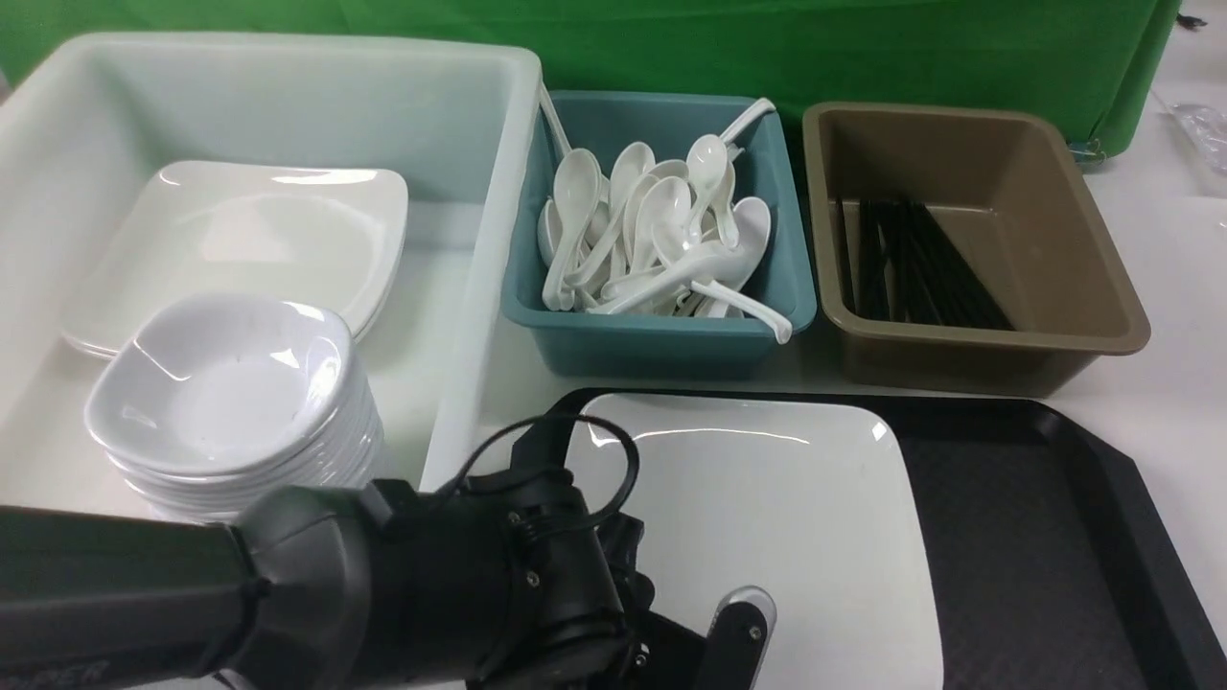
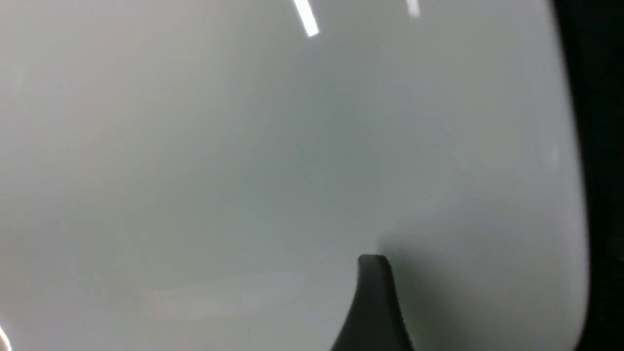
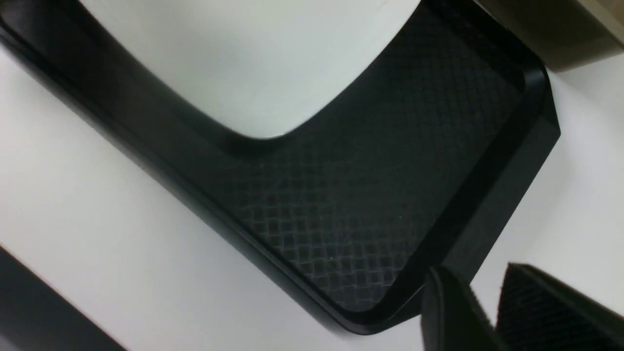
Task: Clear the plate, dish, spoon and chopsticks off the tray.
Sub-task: Use the left arm to grab a plate from the dinner plate, then use the left arm to put the plate into the large storage box on the left
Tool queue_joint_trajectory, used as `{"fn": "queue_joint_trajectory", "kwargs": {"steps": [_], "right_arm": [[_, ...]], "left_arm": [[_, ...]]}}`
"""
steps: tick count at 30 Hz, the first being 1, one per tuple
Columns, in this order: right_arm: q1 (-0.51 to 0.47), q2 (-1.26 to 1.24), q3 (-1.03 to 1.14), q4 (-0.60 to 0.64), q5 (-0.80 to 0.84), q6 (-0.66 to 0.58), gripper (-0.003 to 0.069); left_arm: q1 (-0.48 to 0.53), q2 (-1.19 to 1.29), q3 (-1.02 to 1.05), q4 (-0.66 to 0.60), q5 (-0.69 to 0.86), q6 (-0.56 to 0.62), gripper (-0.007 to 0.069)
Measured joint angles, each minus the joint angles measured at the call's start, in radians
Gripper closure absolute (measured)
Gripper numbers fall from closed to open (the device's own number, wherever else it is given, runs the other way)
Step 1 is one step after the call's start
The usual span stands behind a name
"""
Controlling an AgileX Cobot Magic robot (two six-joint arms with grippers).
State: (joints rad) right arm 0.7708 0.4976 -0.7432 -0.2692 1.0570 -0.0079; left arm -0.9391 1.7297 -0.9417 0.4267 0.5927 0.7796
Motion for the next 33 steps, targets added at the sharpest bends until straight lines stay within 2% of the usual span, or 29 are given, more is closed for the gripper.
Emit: {"fn": "queue_joint_trajectory", "kwargs": {"steps": [6, 14, 17, 20, 22, 24, 25, 26, 28, 33], "right_arm": [[0.000, 0.000, 0.000, 0.002, 0.000, 0.000, 0.0463], [0.000, 0.000, 0.000, 0.005, 0.000, 0.000, 0.0463], [0.000, -0.001, 0.000, 0.005, 0.000, 0.000, 0.0463], [0.000, -0.001, 0.000, 0.005, 0.000, 0.000, 0.0463], [0.000, -0.001, 0.000, 0.005, 0.000, 0.000, 0.0463], [0.000, -0.001, 0.000, 0.005, -0.004, 0.000, 0.0463], [0.000, -0.001, 0.000, 0.005, -0.006, 0.000, 0.0463], [0.000, -0.001, 0.000, 0.005, -0.014, 0.000, 0.0463], [0.000, -0.001, 0.000, 0.005, -0.042, 0.000, 0.0463], [0.000, -0.001, 0.000, 0.000, -0.126, 0.032, 0.0463]], "left_arm": [[0.017, -0.001, 0.000, -0.009, -0.007, -0.003, 0.0200], [0.015, 0.000, -0.005, -0.007, -0.028, -0.002, 0.0432], [0.015, -0.012, -0.027, -0.054, 0.005, -0.001, 0.0436], [0.013, -0.051, -0.062, -0.174, 0.064, -0.002, 0.0442], [0.010, -0.073, -0.074, -0.210, 0.087, -0.004, 0.0456], [-0.027, -0.154, -0.100, -0.239, 0.132, -0.006, 0.0539], [-0.031, -0.154, -0.101, -0.239, 0.133, -0.006, 0.0539], [-0.068, -0.205, -0.108, -0.237, 0.146, -0.012, 0.0575], [-0.122, -0.273, -0.119, -0.227, 0.183, -0.014, 0.0601], [-0.186, -0.359, -0.144, -0.224, 0.260, -0.042, 0.0606]]}}
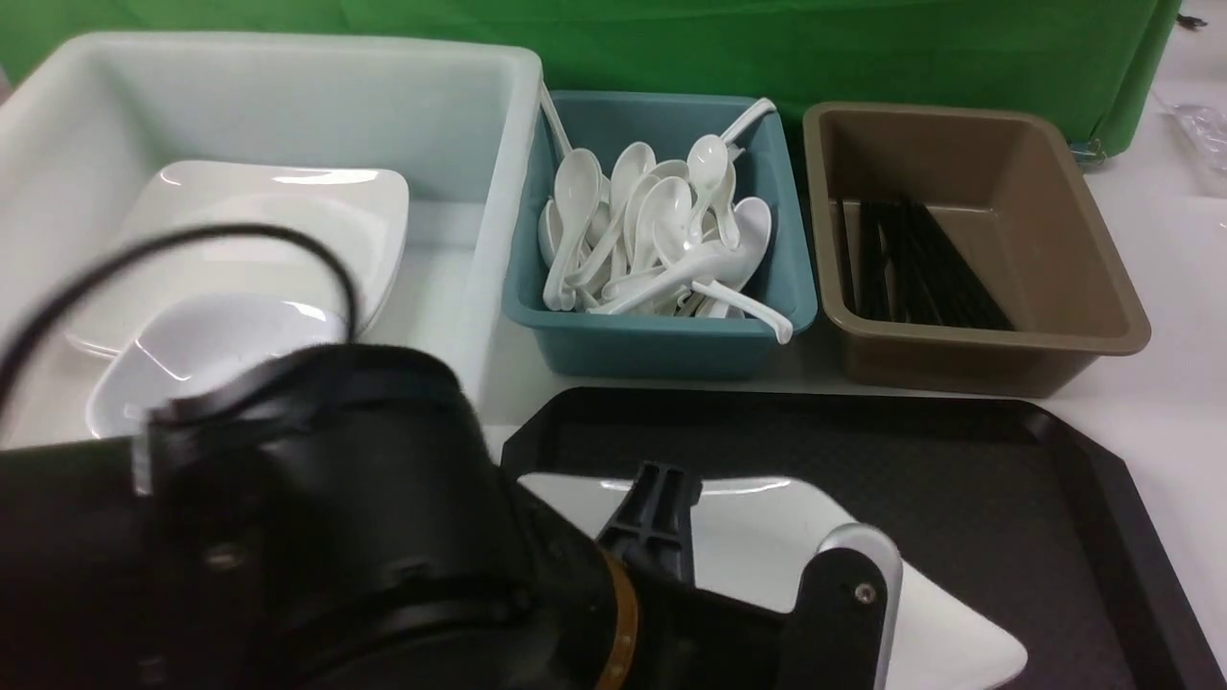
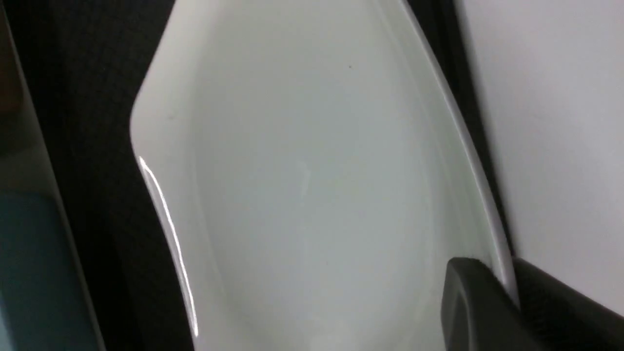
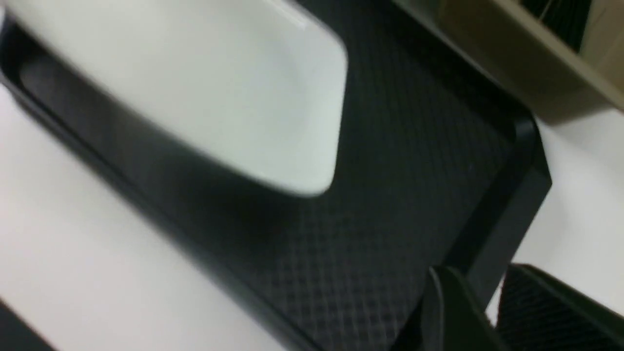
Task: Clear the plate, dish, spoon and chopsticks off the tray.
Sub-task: Use the left arm to put the plate into the large storage box on the left
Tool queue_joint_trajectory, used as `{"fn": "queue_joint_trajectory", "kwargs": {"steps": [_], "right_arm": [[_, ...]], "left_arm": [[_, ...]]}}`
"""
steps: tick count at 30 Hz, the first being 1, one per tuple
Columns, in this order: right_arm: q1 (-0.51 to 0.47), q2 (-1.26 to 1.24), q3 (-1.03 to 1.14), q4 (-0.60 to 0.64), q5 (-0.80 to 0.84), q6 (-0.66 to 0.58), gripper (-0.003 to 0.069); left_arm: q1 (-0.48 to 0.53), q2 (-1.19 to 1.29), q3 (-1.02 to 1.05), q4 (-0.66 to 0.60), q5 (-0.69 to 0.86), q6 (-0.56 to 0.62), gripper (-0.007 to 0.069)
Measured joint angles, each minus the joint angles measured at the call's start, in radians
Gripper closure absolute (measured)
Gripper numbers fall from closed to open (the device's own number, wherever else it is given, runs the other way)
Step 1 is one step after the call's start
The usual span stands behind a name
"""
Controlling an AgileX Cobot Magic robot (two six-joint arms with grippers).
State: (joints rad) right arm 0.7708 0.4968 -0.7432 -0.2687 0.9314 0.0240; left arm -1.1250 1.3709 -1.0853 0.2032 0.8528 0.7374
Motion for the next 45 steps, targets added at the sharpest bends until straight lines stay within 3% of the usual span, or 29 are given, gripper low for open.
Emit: {"fn": "queue_joint_trajectory", "kwargs": {"steps": [8, 13, 17, 20, 23, 28, 30, 32, 34, 38, 45], "right_arm": [[0.000, 0.000, 0.000, -0.015, -0.128, 0.162, 0.0467], [0.000, 0.026, -0.019, -0.015, -0.147, 0.224, 0.0600], [0.000, 0.092, -0.058, -0.015, -0.175, 0.239, 0.0631], [0.000, 0.185, -0.092, -0.015, -0.228, 0.247, 0.0634], [0.000, 0.253, -0.112, -0.014, -0.255, 0.247, 0.0636], [0.000, 0.341, -0.134, -0.009, -0.294, 0.220, 0.0636], [0.000, 0.388, -0.144, -0.006, -0.320, 0.194, 0.0636], [0.000, 0.402, -0.146, -0.004, -0.326, 0.189, 0.0637], [0.000, 0.414, -0.148, -0.004, -0.330, 0.169, 0.0637], [0.000, 0.417, -0.149, -0.004, -0.330, 0.133, 0.0637], [0.000, 0.418, -0.149, -0.004, -0.330, 0.087, 0.0637]], "left_arm": [[-0.011, -0.165, -0.004, -0.002, 0.039, -0.034, 0.0596], [-0.011, -0.291, -0.016, 0.048, 0.027, -0.121, 0.0594], [-0.012, -0.349, -0.049, 0.184, 0.032, -0.228, 0.0594], [-0.010, -0.364, -0.078, 0.392, 0.042, -0.334, 0.0594], [0.016, -0.362, -0.086, 0.481, 0.034, -0.377, 0.0594], [0.257, -0.317, -0.086, 0.528, -0.030, -0.404, 0.0594], [0.480, -0.250, -0.086, 0.462, -0.103, -0.363, 0.0594], [0.596, -0.206, -0.086, 0.396, -0.147, -0.325, 0.0594], [0.773, -0.118, -0.088, 0.278, -0.209, -0.271, 0.0594], [0.911, 0.034, -0.134, 0.227, -0.215, -0.244, 0.0594], [0.939, 0.230, -0.260, 0.247, -0.205, -0.244, 0.0594]]}}
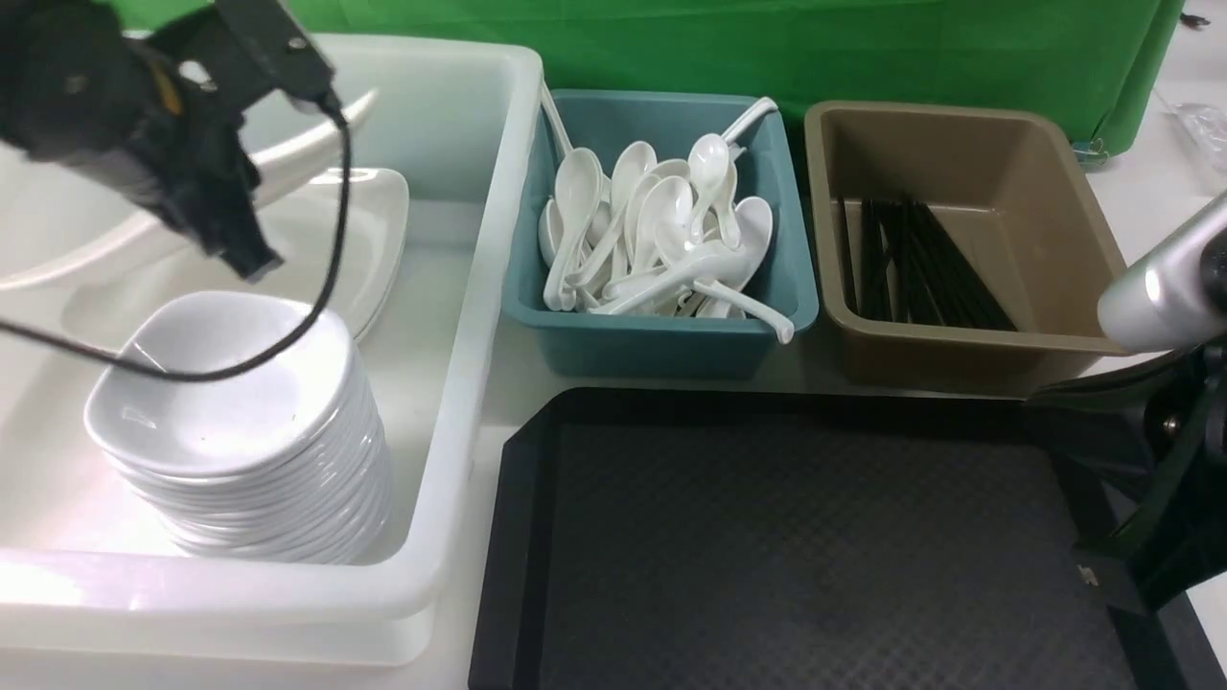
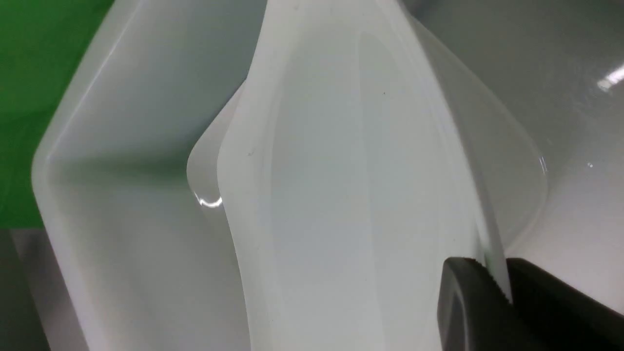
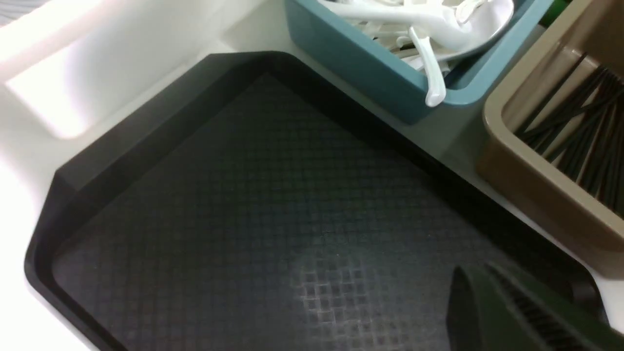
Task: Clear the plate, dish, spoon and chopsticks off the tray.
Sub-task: Use the left arm to put the plate into the large storage box on the left
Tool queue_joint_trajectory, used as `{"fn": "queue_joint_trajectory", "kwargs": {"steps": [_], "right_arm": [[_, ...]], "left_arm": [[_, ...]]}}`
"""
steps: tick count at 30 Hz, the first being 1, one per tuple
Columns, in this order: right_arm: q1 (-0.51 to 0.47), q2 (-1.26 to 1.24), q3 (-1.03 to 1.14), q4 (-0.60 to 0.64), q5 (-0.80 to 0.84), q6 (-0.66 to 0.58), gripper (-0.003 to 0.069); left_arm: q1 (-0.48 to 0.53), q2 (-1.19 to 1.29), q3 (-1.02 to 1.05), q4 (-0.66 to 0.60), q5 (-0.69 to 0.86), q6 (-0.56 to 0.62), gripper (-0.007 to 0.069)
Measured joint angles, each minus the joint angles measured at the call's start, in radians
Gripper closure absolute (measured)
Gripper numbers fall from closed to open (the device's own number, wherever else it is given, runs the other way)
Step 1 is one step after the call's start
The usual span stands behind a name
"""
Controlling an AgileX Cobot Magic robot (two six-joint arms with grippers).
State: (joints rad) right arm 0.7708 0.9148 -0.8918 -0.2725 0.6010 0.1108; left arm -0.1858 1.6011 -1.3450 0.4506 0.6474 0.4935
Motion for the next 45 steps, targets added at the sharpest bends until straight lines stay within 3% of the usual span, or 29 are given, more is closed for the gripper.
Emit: {"fn": "queue_joint_trajectory", "kwargs": {"steps": [6, 19, 25, 33, 38, 45], "right_arm": [[0.000, 0.000, 0.000, 0.000, 0.001, -0.023, 0.0637], [0.000, 0.000, 0.000, 0.001, 0.030, -0.028, 0.0637], [0.000, 0.000, 0.000, 0.001, 0.054, -0.031, 0.0637], [0.000, 0.000, 0.000, 0.009, 0.102, -0.032, 0.0637], [0.000, 0.000, 0.000, 0.030, 0.109, -0.032, 0.0637], [0.000, 0.000, 0.000, 0.032, 0.113, -0.034, 0.0637]], "left_arm": [[-0.002, 0.114, -0.091, 0.084, 0.047, -0.070, 0.0594], [-0.001, 0.196, -0.103, 0.119, 0.045, -0.179, 0.0598], [-0.001, 0.199, -0.104, 0.086, 0.039, -0.180, 0.0501], [-0.001, 0.199, -0.104, 0.036, 0.057, -0.170, 0.0242], [-0.001, 0.175, -0.104, -0.002, 0.079, -0.157, 0.0187], [-0.001, 0.096, -0.104, -0.047, 0.086, -0.157, 0.0183]]}}
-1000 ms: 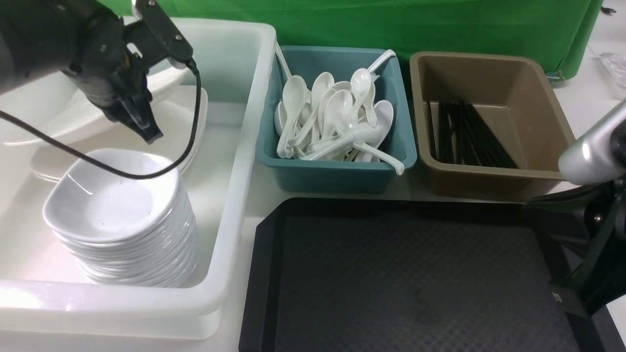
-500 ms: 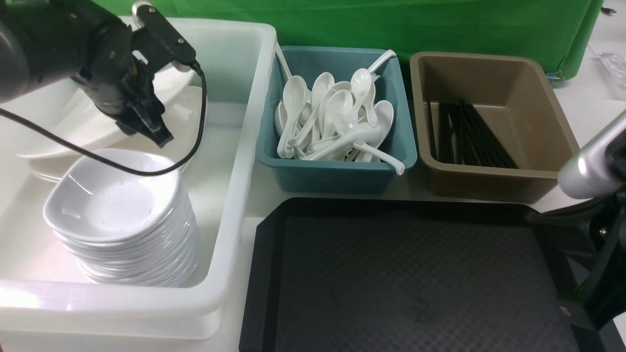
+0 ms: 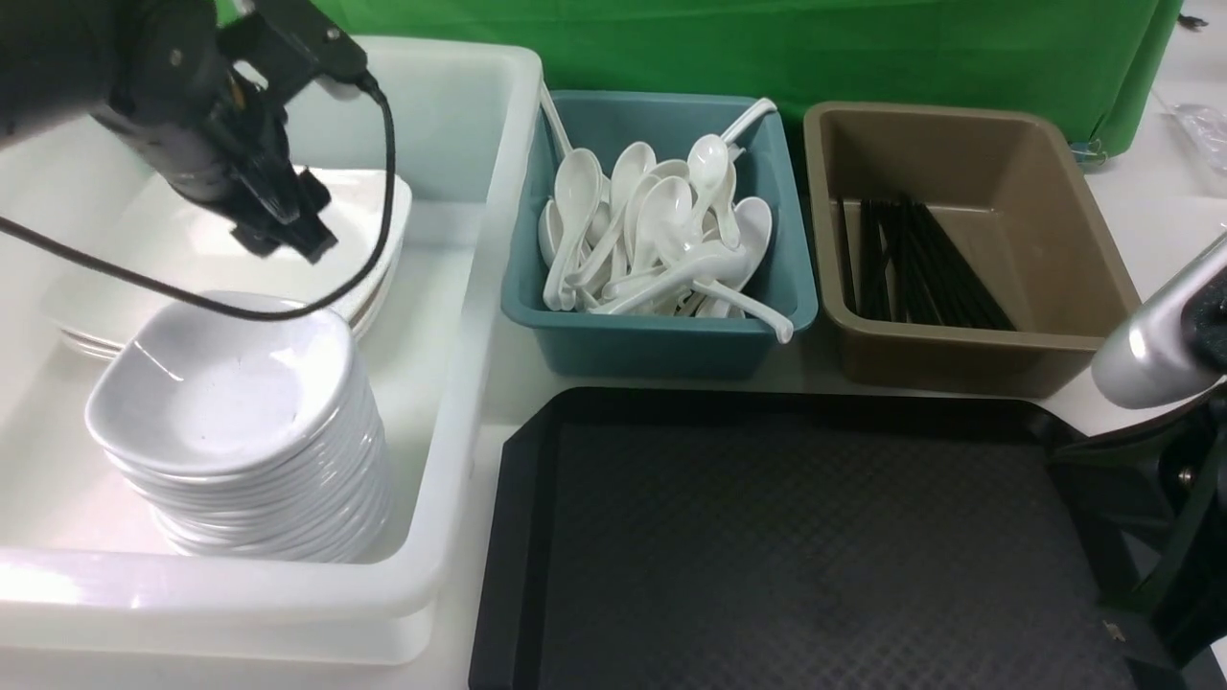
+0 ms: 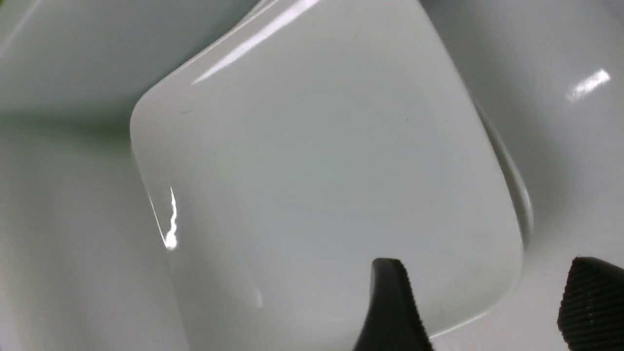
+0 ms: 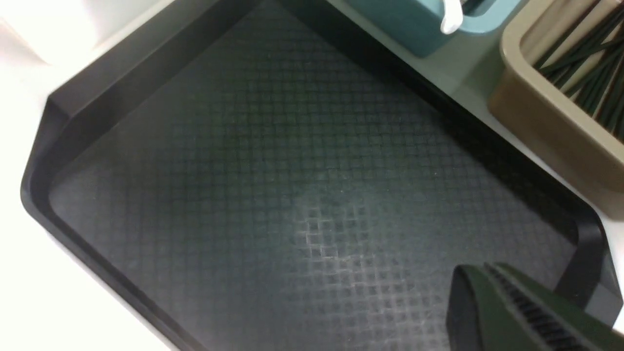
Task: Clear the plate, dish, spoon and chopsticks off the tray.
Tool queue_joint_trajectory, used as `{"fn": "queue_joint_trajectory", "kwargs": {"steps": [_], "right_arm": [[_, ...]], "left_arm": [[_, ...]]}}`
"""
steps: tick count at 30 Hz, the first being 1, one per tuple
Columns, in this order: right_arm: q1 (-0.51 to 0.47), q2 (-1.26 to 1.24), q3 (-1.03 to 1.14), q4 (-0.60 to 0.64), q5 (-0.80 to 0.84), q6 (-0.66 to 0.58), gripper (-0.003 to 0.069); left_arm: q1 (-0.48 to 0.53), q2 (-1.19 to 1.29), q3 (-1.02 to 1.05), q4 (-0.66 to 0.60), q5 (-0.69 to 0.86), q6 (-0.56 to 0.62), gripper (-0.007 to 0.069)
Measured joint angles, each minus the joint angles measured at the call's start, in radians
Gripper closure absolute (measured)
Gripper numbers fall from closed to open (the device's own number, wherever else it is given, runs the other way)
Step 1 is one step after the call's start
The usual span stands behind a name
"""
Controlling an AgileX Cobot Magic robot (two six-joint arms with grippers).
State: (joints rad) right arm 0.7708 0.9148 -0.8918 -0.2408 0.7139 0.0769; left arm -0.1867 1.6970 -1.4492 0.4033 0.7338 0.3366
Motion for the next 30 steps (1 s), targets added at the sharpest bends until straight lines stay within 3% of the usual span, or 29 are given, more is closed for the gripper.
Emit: {"fn": "queue_joint_trajectory", "kwargs": {"steps": [2, 5, 8, 9, 10, 16, 21, 25, 30], "right_arm": [[0.000, 0.000, 0.000, 0.000, 0.000, -0.002, 0.0637], [0.000, 0.000, 0.000, 0.000, 0.000, -0.007, 0.0637], [0.000, 0.000, 0.000, 0.000, 0.000, -0.003, 0.0637], [0.000, 0.000, 0.000, 0.000, 0.000, -0.001, 0.0637], [0.000, 0.000, 0.000, 0.000, 0.000, 0.017, 0.0637], [0.000, 0.000, 0.000, 0.002, 0.000, 0.084, 0.0637], [0.000, 0.000, 0.000, 0.002, -0.005, 0.178, 0.0624], [0.000, 0.000, 0.000, 0.002, -0.020, 0.192, 0.0605], [0.000, 0.000, 0.000, 0.002, -0.020, 0.195, 0.0592]], "left_arm": [[-0.001, -0.044, 0.000, -0.053, 0.010, 0.000, 0.0195], [-0.014, -0.136, 0.000, -0.176, 0.026, -0.001, 0.0277], [-0.045, -0.300, 0.020, -0.351, 0.021, 0.014, 0.0462], [-0.047, -0.325, 0.028, -0.361, 0.019, 0.017, 0.0487], [-0.066, -0.441, 0.082, -0.458, -0.011, 0.043, 0.0568], [-0.074, -0.767, 0.355, -0.654, -0.220, 0.126, 0.0619], [-0.074, -1.122, 0.771, -0.877, -0.500, 0.269, 0.0620], [-0.074, -1.312, 0.979, -0.915, -0.662, 0.316, 0.0615], [-0.074, -1.414, 1.092, -0.914, -0.711, 0.318, 0.0615]]}}
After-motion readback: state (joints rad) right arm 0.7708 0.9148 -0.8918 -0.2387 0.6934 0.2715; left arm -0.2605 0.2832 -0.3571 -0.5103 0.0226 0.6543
